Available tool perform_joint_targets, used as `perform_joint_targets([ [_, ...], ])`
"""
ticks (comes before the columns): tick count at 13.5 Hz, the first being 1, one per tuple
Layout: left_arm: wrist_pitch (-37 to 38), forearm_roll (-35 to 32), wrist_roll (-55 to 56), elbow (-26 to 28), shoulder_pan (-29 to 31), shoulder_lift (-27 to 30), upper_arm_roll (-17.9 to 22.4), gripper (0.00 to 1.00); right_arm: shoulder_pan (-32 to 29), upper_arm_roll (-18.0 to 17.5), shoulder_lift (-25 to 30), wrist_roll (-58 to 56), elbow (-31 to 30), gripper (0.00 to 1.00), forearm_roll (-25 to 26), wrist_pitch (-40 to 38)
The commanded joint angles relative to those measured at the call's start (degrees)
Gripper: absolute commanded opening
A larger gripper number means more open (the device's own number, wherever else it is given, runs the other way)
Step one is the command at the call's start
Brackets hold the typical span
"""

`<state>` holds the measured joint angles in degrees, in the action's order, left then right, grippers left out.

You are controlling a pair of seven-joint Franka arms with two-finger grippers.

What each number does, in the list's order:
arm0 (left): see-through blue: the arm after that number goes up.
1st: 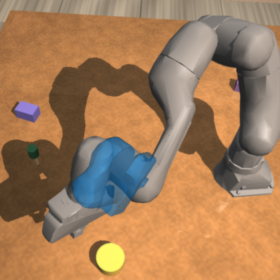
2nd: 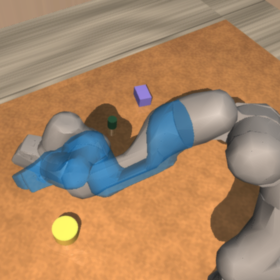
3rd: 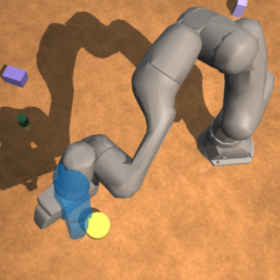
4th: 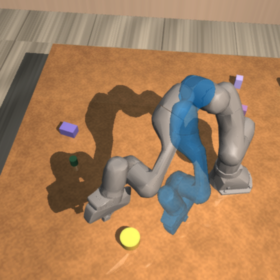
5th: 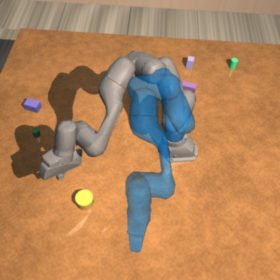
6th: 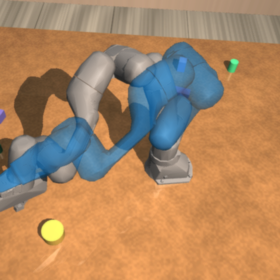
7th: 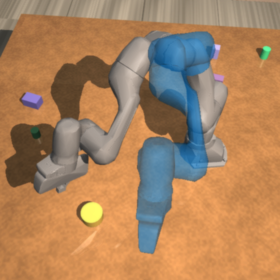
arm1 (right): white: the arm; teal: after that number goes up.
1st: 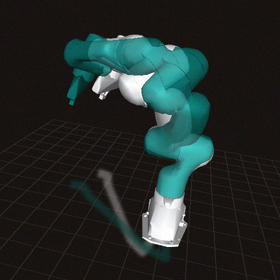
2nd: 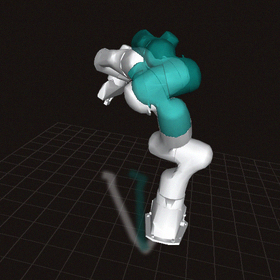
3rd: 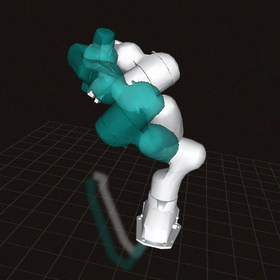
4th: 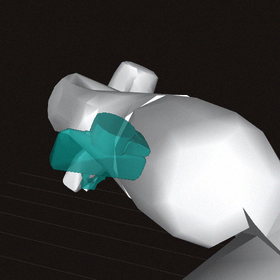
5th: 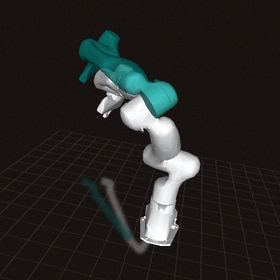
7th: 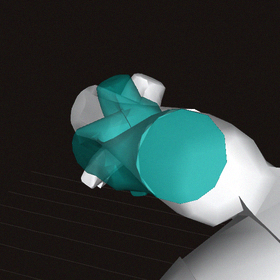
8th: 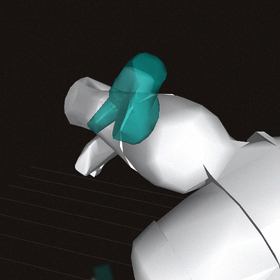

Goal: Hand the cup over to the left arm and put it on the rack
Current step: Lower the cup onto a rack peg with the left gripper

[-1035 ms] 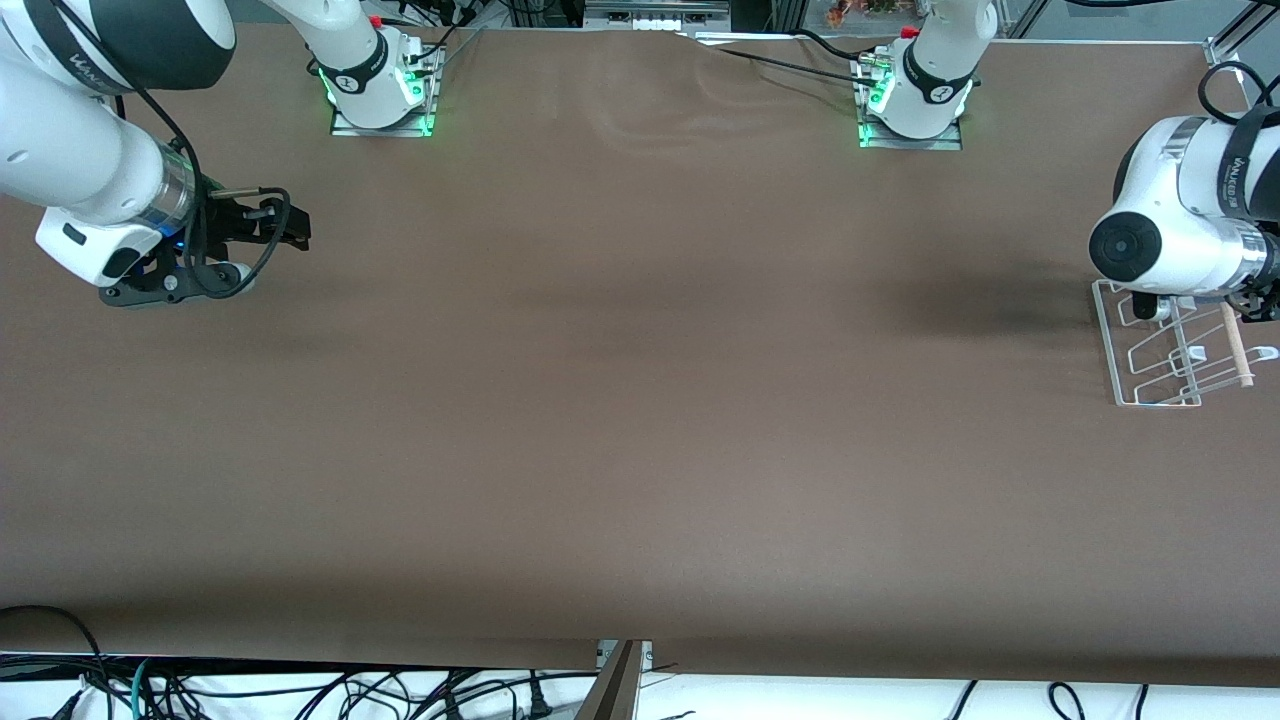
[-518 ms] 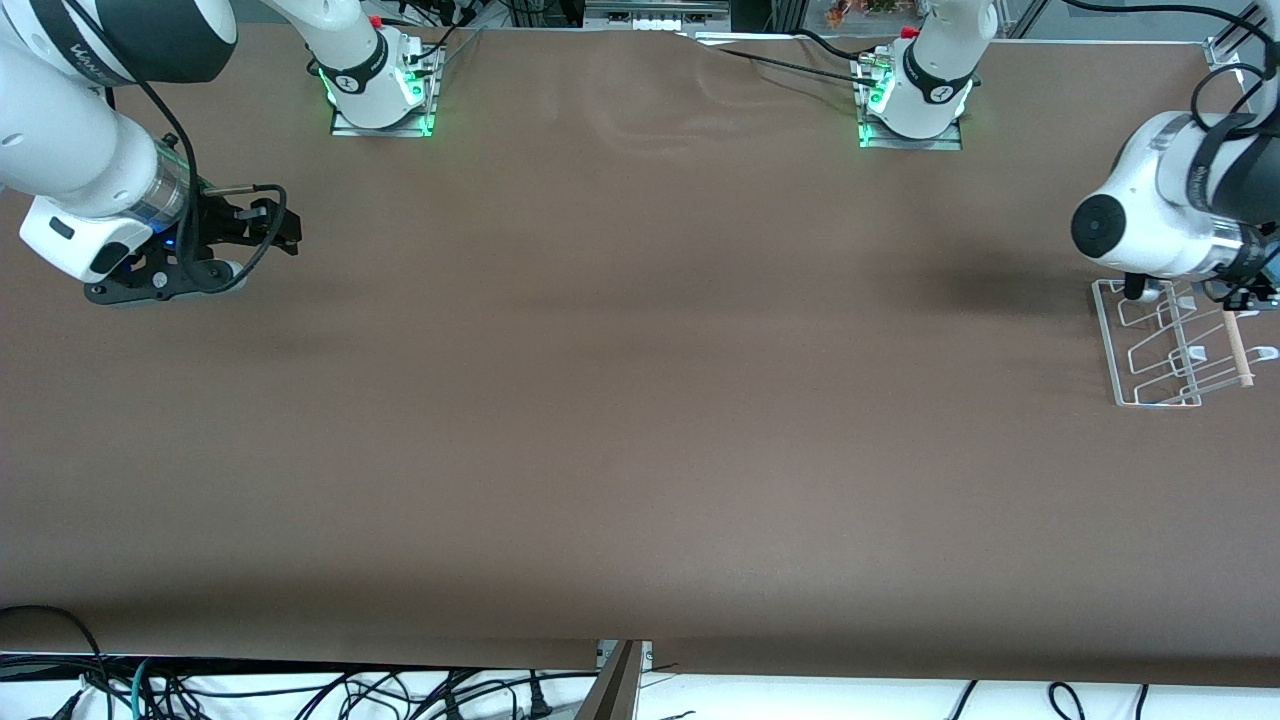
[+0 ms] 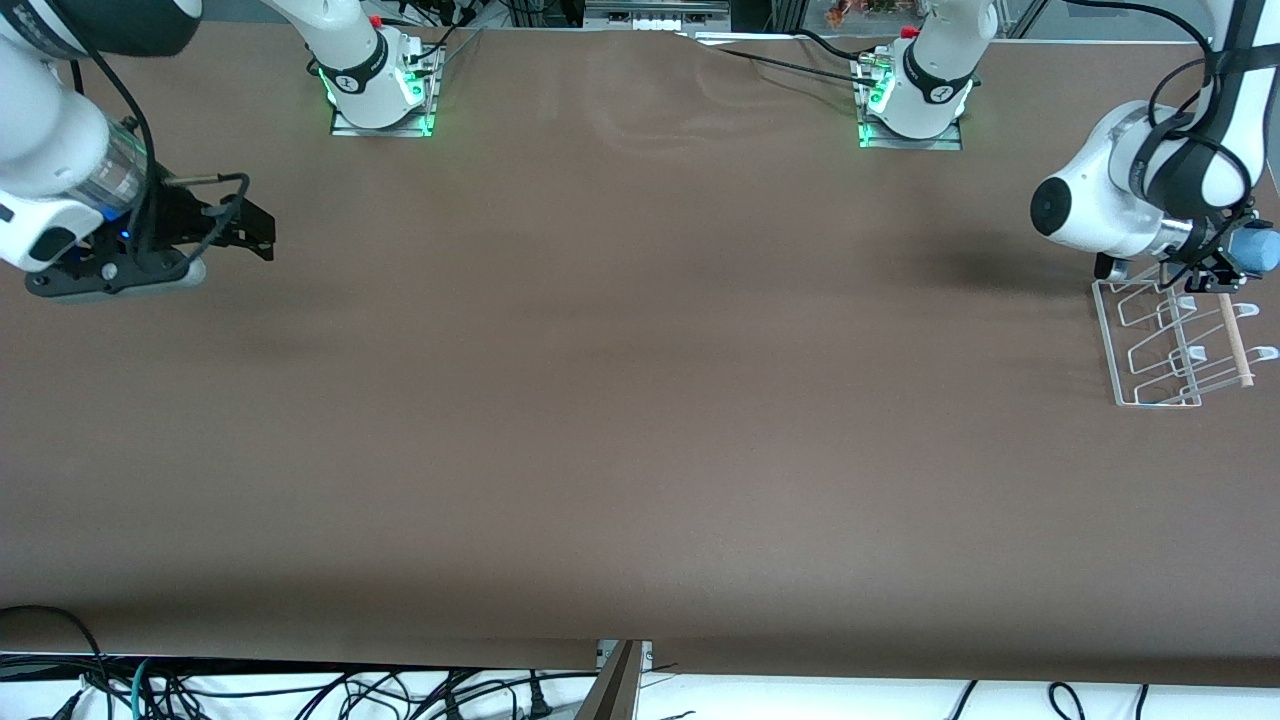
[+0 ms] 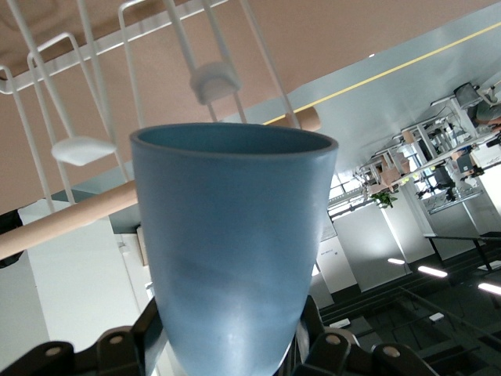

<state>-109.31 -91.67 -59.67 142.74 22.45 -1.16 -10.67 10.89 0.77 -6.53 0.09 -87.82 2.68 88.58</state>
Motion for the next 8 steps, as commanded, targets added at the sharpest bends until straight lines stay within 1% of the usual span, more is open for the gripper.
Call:
perform_joint_targets([
  [1,-0.8,-3.7,2.7,3.9,0.2,2.8,-0.2,0.0,-0.3,-1.1,-2.5,-0.2,3.6,0.99,-0.2,-1.1],
  [4,-0.9,-4.9,5.4,5.2,0.2,2.7,-0.2,0.0,-0.4,-1.0,-2.5,-0.5,3.7,0.99,-0.2,-1.1],
  [8,-1.1,-5.0,5.5,4.8,0.2,2.1,-0.3,0.0,-0.2,-1.3,-2.5,-0.4,3.7,0.99,-0.6,-0.3],
])
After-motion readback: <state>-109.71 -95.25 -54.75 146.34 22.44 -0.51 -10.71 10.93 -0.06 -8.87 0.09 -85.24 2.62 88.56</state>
